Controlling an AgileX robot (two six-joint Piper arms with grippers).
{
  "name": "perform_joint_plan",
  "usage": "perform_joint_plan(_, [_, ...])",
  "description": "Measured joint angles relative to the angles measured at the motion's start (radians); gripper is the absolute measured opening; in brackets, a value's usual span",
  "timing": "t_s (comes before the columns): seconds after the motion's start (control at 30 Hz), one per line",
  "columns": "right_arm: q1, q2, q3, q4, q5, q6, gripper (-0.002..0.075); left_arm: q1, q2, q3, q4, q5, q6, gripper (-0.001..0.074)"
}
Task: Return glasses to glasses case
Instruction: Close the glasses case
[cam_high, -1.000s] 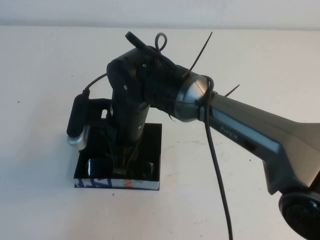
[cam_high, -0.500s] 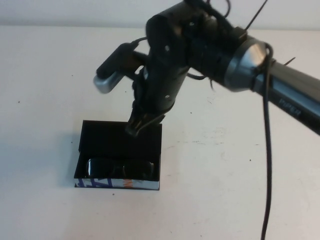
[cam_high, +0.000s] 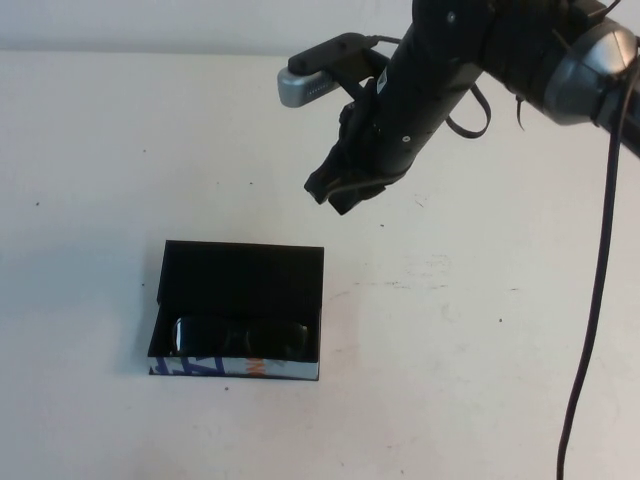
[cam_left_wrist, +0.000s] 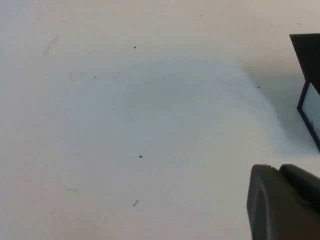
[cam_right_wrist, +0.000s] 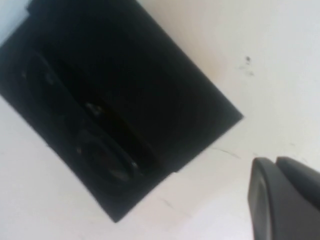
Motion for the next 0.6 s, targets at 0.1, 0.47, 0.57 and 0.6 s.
perform_joint_plan(0.1, [-0.002, 0.0, 0.0, 0.054, 0.0, -0.032, -0.0011, 0.0, 0.0, 0.0, 0.0, 0.0, 0.0, -0.0004])
perform_joint_plan(0.47, [-0.002, 0.0, 0.0, 0.12, 0.0, -0.065, -0.0011, 0.0, 0.0, 0.0, -0.197, -0.265, -0.292, -0.0004])
perform_joint_plan(0.57, [-0.002, 0.0, 0.0, 0.136, 0.0, -0.065, -0.0011, 0.0, 0.0, 0.0, -0.239, -0.334, -0.346, -0.0004])
perform_joint_plan(0.6, [-0.002, 0.0, 0.0, 0.14, 0.0, -0.065, -0.0011, 0.0, 0.0, 0.0, -0.243, -0.348, -0.354, -0.0004])
